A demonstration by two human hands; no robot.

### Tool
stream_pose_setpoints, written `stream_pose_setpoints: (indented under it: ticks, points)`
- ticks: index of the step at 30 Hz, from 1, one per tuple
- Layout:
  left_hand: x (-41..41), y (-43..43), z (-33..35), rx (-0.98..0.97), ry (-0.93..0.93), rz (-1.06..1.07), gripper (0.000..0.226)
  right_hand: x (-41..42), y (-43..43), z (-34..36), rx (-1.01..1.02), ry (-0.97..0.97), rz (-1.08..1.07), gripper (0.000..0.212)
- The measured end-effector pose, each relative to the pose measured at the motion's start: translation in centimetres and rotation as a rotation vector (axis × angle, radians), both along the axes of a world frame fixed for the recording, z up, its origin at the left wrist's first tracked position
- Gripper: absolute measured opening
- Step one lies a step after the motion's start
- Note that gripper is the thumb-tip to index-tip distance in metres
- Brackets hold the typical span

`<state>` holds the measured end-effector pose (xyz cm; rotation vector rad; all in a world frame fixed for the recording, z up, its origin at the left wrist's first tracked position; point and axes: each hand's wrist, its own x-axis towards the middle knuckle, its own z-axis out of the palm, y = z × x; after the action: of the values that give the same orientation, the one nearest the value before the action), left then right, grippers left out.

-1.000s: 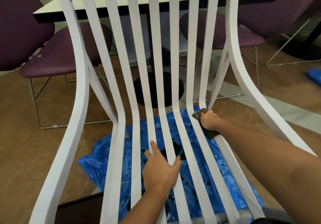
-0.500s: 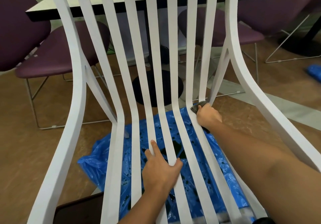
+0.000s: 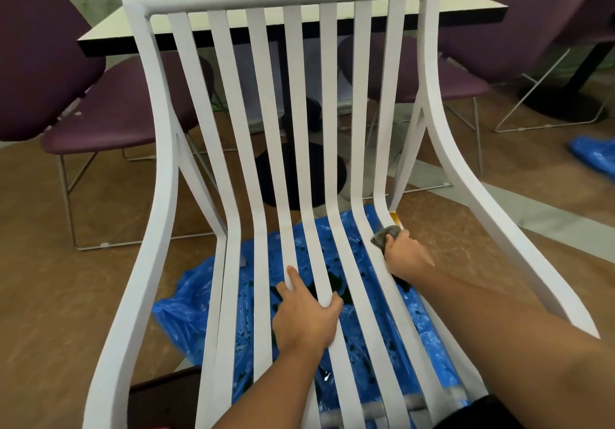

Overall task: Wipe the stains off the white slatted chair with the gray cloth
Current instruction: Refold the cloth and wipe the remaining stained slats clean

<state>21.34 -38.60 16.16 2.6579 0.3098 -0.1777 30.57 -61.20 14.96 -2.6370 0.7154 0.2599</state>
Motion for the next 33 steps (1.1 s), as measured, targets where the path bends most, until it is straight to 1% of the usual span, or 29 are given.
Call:
stream_pose_setpoints:
  ticks: [3, 6, 8, 10, 13, 17, 20, 25, 33]
  points:
    - [0.0, -0.1, 0.2, 0.01, 0.002, 0.0, 0.105, -1.7, -0.4, -0.6, 0.002, 0.082, -0.047, 0.047]
    - [0.0, -0.2, 0.1, 0.014, 0.007, 0.0, 0.105, -3.0, -0.6, -1.0, -0.004, 0.187, -0.092, 0.045]
    - [0.0, -0.2, 0.1, 0.023, 0.012, 0.002, 0.105, -3.4, -0.6, -1.4, 0.008, 0.21, -0.12, 0.043]
    - [0.1, -0.2, 0.0, 0.02, 0.022, -0.002, 0.106, -3.7, -0.6, -1.7, -0.003, 0.176, -0.127, 0.04]
    - [0.3, 0.0, -0.3, -0.012, 0.026, -0.009, 0.106, -3.2, -0.3, -1.5, -0.058, 0.104, -0.083, 0.038]
    - [0.4, 0.2, -0.3, -0.047, 0.029, -0.016, 0.106, -0.2, 0.2, -0.7, -0.057, 0.037, -0.061, 0.041]
    - [0.4, 0.3, -0.4, -0.061, 0.027, -0.022, 0.106, 2.9, 0.4, -0.4, -0.039, -0.008, -0.047, 0.047]
    - [0.6, 0.4, -0.6, -0.071, 0.014, -0.016, 0.107, 6.9, 0.3, -0.4, -0.005, -0.062, -0.045, 0.048]
    - [0.7, 0.3, -0.9, -0.044, 0.007, -0.025, 0.105, 8.6, -0.2, -0.6, 0.074, -0.082, -0.03, 0.048]
